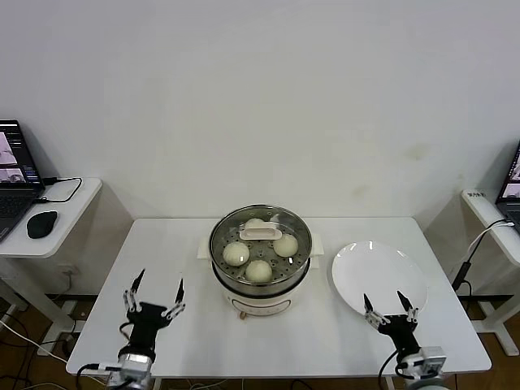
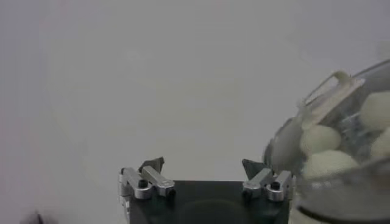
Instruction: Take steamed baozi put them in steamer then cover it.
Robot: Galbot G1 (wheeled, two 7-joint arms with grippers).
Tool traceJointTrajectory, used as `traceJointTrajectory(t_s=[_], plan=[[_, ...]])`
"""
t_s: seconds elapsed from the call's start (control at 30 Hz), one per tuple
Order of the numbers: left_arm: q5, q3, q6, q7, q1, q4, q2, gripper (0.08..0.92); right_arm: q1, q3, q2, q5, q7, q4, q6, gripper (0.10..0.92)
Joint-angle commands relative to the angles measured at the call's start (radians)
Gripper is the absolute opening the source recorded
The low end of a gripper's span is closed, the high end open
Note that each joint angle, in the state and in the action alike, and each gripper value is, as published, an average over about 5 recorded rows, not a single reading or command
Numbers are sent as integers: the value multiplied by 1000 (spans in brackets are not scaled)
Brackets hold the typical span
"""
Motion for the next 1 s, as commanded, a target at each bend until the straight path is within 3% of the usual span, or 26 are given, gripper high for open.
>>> traceJointTrajectory(t_s=[0.03,0.33,1.0], plan=[[-220,-63,224,9,150,-7,-2,823,-65,-8,-8,17,50,114,-174,822],[-176,-35,215,3,186,-85,5,823,-135,-9,17,-78,33,160,-128,822],[-152,-22,211,-24,231,-163,-5,823,-122,-18,35,-93,9,175,-125,822]])
